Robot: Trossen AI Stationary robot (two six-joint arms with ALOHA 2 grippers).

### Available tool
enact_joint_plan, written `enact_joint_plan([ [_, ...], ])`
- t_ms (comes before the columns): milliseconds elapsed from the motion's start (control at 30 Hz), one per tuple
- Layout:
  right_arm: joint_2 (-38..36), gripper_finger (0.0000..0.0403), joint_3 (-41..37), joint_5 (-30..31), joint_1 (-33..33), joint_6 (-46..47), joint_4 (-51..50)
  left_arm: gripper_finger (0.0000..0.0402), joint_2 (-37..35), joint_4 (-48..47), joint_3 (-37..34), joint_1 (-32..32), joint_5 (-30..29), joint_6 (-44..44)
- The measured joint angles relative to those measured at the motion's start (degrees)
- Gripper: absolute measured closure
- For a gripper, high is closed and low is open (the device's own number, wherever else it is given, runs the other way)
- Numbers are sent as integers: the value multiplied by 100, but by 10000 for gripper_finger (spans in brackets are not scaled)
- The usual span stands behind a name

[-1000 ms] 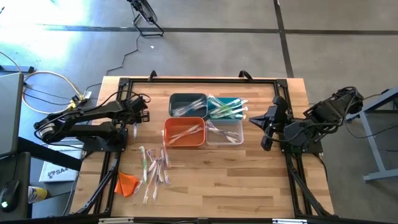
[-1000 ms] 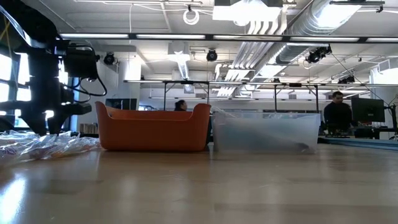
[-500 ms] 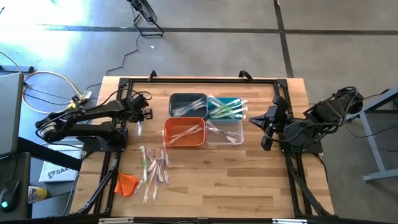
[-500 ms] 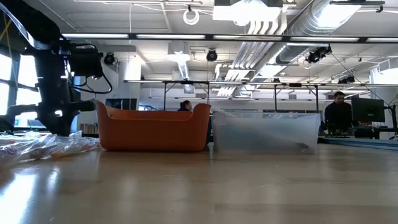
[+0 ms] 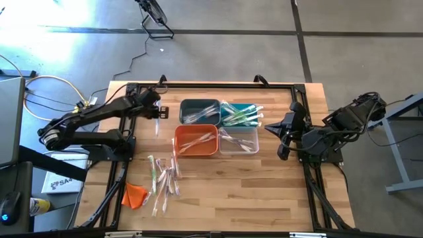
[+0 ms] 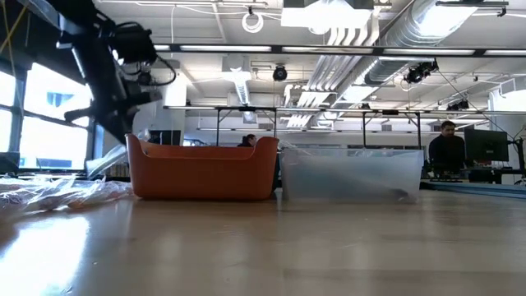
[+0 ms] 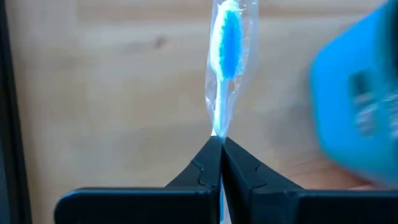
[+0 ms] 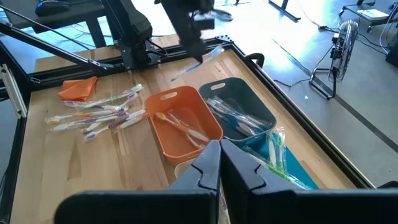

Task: Pick & Place Toothbrushes
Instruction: Put the blue toothbrush into the left blue bin

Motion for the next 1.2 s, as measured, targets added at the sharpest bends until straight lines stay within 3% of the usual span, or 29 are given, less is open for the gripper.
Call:
enact_joint_plan([
  [233, 0, 401, 0, 0, -1, 2, 0, 401, 0, -63, 1088, 0, 9, 825],
  [600, 0, 401, 0, 0, 0, 2, 0, 401, -7, -18, 2724, -2, 628, 2346],
  [767, 0, 401, 1, 2, -2, 0, 0, 401, -11, 241, 2901, -181, 1072, 3130],
  [1033, 0, 401, 0, 319, -7, -2, 0, 401, 490, 1033, 2904, -1011, 1089, 4094],
  [1200, 0, 401, 1, 312, -7, -17, -1, 401, 997, 1369, 2904, -1202, 1013, 4348],
])
